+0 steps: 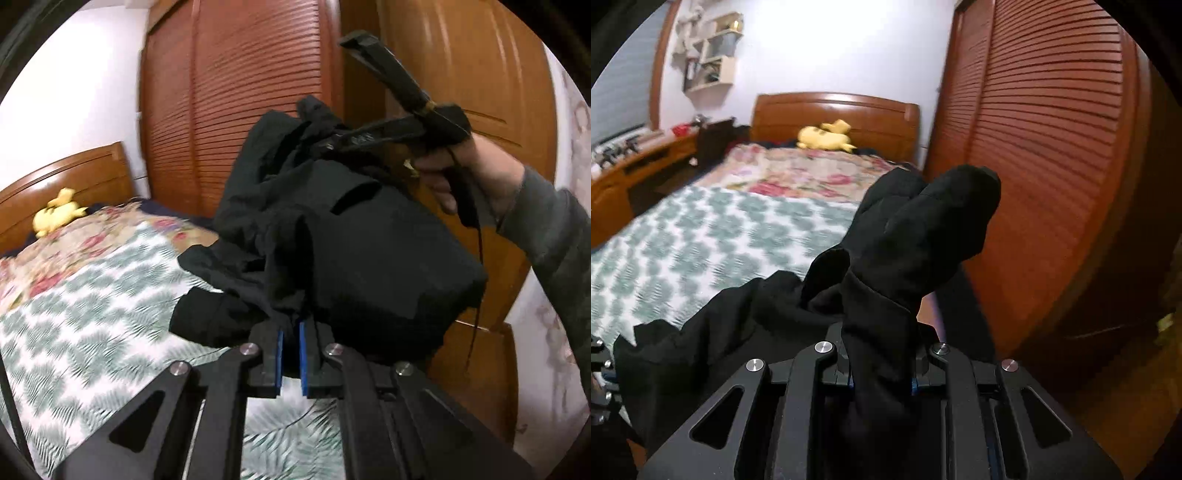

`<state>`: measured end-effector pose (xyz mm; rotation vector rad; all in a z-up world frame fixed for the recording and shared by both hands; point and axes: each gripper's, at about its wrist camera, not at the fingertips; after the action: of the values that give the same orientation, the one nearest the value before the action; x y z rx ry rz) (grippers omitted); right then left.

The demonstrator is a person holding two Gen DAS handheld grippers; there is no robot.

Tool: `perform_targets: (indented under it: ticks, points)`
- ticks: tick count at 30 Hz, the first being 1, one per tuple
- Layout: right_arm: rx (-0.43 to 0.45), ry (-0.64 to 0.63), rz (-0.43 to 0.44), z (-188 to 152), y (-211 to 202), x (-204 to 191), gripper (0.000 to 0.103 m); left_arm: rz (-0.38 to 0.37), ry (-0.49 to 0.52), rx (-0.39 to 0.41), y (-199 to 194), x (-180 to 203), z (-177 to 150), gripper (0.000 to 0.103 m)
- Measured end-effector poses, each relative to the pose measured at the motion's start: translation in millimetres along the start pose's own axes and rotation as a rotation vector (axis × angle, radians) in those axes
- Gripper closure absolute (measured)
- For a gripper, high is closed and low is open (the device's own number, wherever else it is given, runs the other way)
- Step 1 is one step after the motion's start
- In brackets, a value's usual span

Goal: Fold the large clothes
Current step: 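Carry the coat bundle with the right tool onto the blue clothes stack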

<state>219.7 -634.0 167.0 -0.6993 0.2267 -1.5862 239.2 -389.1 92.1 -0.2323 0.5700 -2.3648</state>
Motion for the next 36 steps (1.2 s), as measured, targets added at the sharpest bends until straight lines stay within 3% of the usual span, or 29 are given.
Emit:
perform_targets:
  ticks: [6,13,19,21,23,24,29,36]
  points:
    - [-0.149,-0.076,-0.100,-10.2,27.7,39.2,0.086,-0.123,-0.018,-0.059,46.3,36.6,12.3,0.100]
    - [-0.267,-0.150,-0.171,-28.4,80.3,62.9,0.086,-0.182,-0.009,-0.092,87.3,66.0,25.4,0.101]
    - [-0.254,-0.123,-0.219,-27.1,89.9,81.5,0.080,-0.209,-0.011,-0.106,110.8,85.6,31.3,0.101]
    - [-0.236,-0.078,-0.232,-31.5,83.5,86.1,0.067,-0.202,0.001,-0.102,111.0,91.4,28.4,0.101]
    - [-0.194,-0.039,-0.226,-37.9,69.3,90.9,0.044,-0.195,0.007,-0.104,108.7,87.2,22.6,0.099]
    - [-0.174,-0.022,-0.210,-42.1,61.1,91.7,0.040,-0.190,0.003,-0.111,106.3,84.0,21.4,0.098]
    - [-0.107,0.064,-0.129,-70.3,14.4,88.9,0.040,-0.168,-0.008,-0.105,87.2,65.7,14.6,0.085]
    - [-0.066,0.127,-0.072,-107.0,-30.5,77.3,0.040,-0.114,-0.020,-0.092,53.6,39.8,1.1,0.079]
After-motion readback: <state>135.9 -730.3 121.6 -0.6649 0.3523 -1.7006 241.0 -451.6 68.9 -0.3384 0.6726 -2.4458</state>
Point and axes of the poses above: each gripper's, at about its wrist camera, not at the fingertips, and y roughly the way its jaws point, x to its right, z to its top
